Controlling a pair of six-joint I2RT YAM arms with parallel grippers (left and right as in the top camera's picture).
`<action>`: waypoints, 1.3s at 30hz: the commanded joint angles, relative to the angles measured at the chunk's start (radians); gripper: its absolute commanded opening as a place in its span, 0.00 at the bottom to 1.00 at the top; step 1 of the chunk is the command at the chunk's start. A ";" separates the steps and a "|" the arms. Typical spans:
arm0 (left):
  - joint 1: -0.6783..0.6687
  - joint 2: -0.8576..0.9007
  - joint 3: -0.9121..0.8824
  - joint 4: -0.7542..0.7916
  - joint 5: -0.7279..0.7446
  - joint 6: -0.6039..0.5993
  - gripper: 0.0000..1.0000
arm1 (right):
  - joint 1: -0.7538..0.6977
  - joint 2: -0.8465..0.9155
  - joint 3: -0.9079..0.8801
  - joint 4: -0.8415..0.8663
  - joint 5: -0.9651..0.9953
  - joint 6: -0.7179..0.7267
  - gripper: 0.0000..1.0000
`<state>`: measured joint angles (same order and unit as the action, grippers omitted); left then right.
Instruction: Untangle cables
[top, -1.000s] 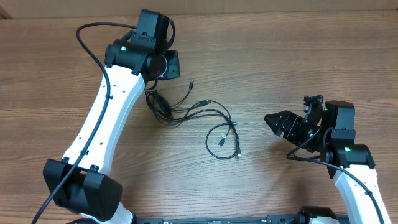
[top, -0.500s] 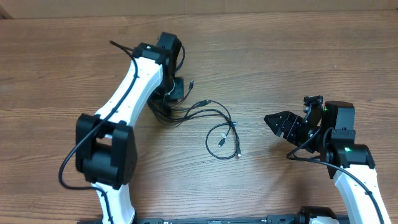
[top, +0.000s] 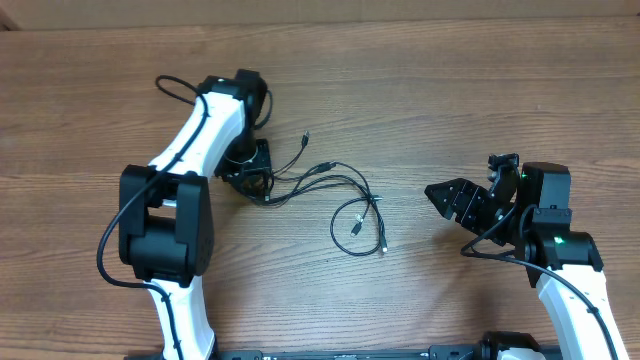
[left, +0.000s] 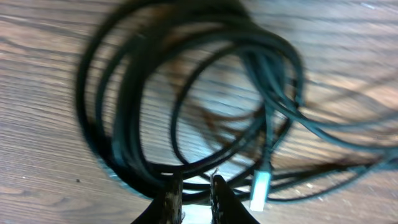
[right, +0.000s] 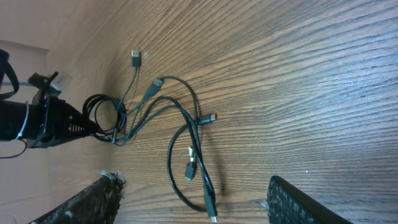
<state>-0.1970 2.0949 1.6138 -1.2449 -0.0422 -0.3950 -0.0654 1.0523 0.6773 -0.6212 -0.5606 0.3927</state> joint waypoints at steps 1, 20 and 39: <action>0.027 0.011 -0.026 0.000 -0.020 -0.032 0.18 | -0.002 -0.001 -0.003 0.004 0.008 -0.005 0.73; 0.027 -0.025 0.112 0.032 0.034 -0.001 0.36 | -0.002 -0.001 -0.003 0.006 0.009 -0.005 0.73; 0.061 -0.055 -0.049 0.097 -0.030 -0.013 0.57 | -0.002 -0.001 -0.003 0.010 0.009 -0.006 0.73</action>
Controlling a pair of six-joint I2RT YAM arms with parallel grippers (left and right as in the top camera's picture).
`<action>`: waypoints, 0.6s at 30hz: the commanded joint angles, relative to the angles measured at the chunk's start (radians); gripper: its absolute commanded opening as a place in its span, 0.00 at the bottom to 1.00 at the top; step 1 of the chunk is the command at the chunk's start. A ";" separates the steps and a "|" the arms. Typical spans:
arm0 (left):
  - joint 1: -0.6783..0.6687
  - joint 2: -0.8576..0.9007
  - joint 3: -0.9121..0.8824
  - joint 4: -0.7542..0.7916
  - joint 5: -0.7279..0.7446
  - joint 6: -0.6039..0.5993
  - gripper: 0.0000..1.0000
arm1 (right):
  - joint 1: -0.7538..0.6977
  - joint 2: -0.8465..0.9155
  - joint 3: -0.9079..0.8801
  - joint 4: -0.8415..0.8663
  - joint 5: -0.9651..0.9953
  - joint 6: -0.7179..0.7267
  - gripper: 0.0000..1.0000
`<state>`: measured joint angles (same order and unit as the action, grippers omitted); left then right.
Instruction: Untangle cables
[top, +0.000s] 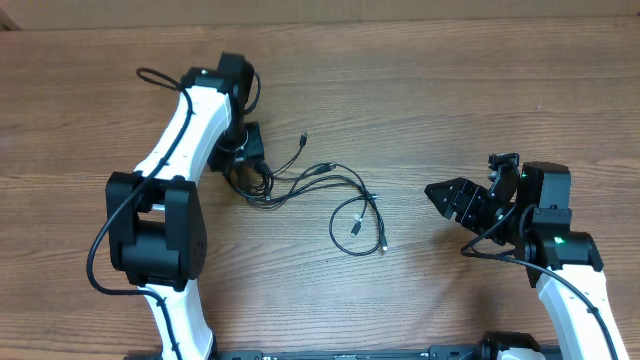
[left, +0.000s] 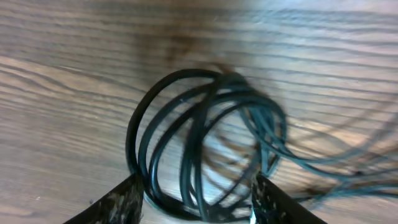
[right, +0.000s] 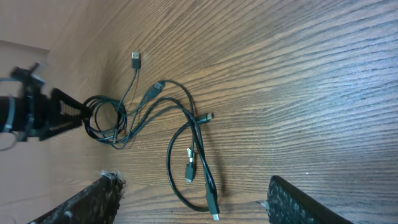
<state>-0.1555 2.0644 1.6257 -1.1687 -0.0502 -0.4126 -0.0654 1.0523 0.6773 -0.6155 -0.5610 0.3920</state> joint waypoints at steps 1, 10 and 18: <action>0.025 -0.024 -0.081 0.037 -0.026 0.005 0.57 | -0.002 -0.001 -0.003 0.005 0.009 -0.005 0.73; 0.048 -0.026 -0.132 0.103 0.010 0.018 0.04 | -0.002 -0.001 -0.003 0.005 0.009 -0.005 0.73; 0.043 -0.035 0.043 0.064 0.198 0.111 0.04 | -0.002 -0.001 -0.003 0.005 0.009 -0.005 0.73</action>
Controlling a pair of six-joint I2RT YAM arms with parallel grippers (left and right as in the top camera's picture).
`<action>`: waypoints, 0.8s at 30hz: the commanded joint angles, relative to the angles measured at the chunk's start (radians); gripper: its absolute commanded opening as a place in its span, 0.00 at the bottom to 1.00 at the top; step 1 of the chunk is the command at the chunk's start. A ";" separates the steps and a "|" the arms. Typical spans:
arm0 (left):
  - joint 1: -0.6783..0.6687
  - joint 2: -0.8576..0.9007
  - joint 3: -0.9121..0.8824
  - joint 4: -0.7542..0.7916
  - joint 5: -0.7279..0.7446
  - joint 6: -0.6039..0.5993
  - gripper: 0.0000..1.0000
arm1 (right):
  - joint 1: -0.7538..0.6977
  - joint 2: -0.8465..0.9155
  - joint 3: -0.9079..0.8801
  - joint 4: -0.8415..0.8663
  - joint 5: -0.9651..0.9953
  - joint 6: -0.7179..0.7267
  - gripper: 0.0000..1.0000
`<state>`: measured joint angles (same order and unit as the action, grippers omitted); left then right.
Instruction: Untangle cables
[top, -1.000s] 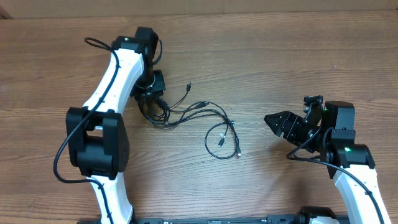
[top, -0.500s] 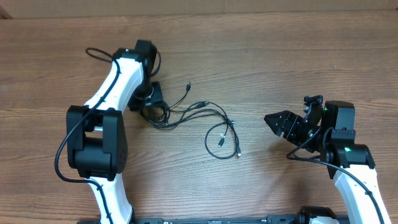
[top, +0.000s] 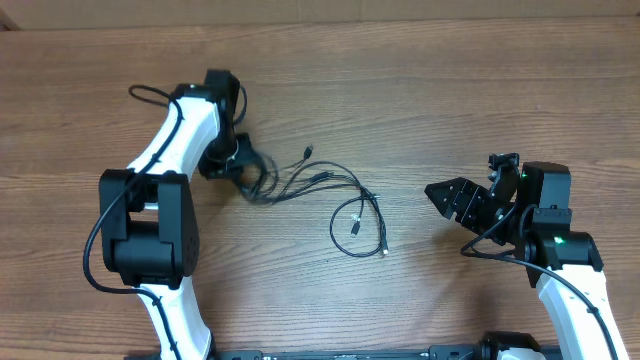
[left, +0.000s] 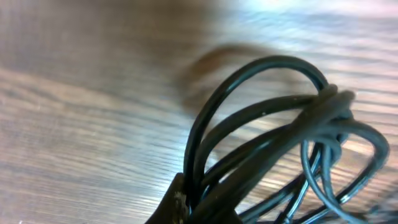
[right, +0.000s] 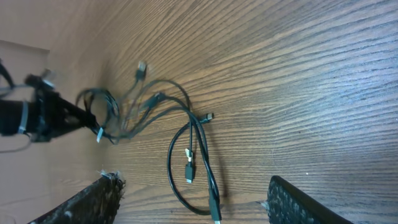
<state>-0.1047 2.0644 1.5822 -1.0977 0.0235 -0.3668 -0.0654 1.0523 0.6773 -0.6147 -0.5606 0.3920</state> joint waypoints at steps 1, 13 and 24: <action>-0.014 -0.039 0.113 -0.013 0.166 0.091 0.04 | -0.002 -0.001 -0.003 0.004 0.008 -0.005 0.73; -0.135 -0.224 0.267 -0.038 0.465 0.504 0.04 | 0.000 -0.001 0.027 0.109 -0.174 -0.206 0.63; -0.310 -0.267 0.266 -0.093 0.462 0.674 0.04 | 0.132 -0.001 0.240 -0.015 -0.117 -0.372 0.61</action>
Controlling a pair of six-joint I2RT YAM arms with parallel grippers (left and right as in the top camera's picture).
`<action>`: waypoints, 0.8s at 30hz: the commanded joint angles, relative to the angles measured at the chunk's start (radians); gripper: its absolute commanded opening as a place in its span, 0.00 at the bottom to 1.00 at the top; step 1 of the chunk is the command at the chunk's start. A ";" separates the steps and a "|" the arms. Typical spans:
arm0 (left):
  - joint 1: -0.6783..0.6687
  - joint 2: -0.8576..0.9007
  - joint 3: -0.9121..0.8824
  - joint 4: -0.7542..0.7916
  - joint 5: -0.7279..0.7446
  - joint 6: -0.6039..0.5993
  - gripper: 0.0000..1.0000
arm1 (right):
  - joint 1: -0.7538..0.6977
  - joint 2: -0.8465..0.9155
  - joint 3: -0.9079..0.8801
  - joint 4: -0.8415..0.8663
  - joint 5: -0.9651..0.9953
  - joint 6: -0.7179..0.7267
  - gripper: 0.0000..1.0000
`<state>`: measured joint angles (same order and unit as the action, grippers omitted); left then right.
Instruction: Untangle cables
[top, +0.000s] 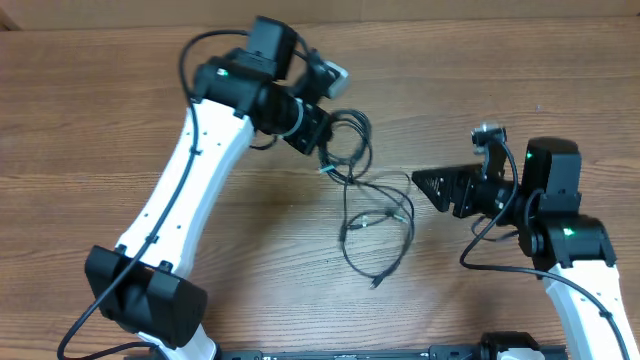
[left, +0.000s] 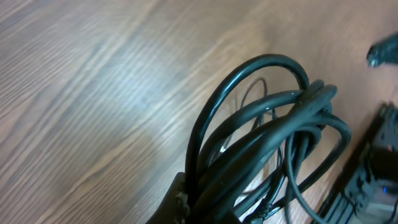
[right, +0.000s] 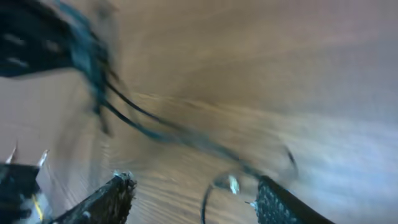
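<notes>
A coil of black cables (top: 345, 140) hangs lifted above the table, with my left gripper (top: 318, 135) shut on it; up close the coil (left: 267, 137) fills the left wrist view. Loose strands and plugs (top: 375, 235) trail down from it to the wood in the middle. My right gripper (top: 425, 187) stands open just right of those strands, nothing between its fingers (right: 118, 193). The right wrist view is blurred, with dark strands (right: 143, 118) running across it.
The wooden table (top: 100, 200) lies under both arms. A pale wall or board edge (top: 400, 10) runs along the far side. The left arm (top: 190, 190) spans from the front left to the back middle.
My left gripper has carried the coil from the back left to the back middle and raised it. The trailing loops now lie further right and forward. My right gripper has moved left toward them.
My left gripper was shut low by the coil at the left of the tangle. Then it stood open around the coil, slightly further back. Then it was shut on the coil at the back left. Now the coil hangs lifted near the middle, strands drawn out below.
</notes>
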<state>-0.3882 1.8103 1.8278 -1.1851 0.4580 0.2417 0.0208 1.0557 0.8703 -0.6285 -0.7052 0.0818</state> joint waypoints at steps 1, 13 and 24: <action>-0.037 -0.013 0.021 -0.007 0.018 0.066 0.04 | 0.065 -0.004 0.053 -0.002 0.059 -0.061 0.61; -0.114 -0.013 0.021 -0.019 0.007 0.022 0.04 | 0.251 -0.004 0.057 0.028 0.216 -0.052 0.53; -0.131 -0.013 0.021 -0.018 0.013 -0.006 0.04 | 0.293 -0.004 0.052 0.043 0.349 0.132 0.04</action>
<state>-0.5110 1.8103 1.8278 -1.2041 0.4564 0.2600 0.3096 1.0557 0.9073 -0.5812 -0.4145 0.1310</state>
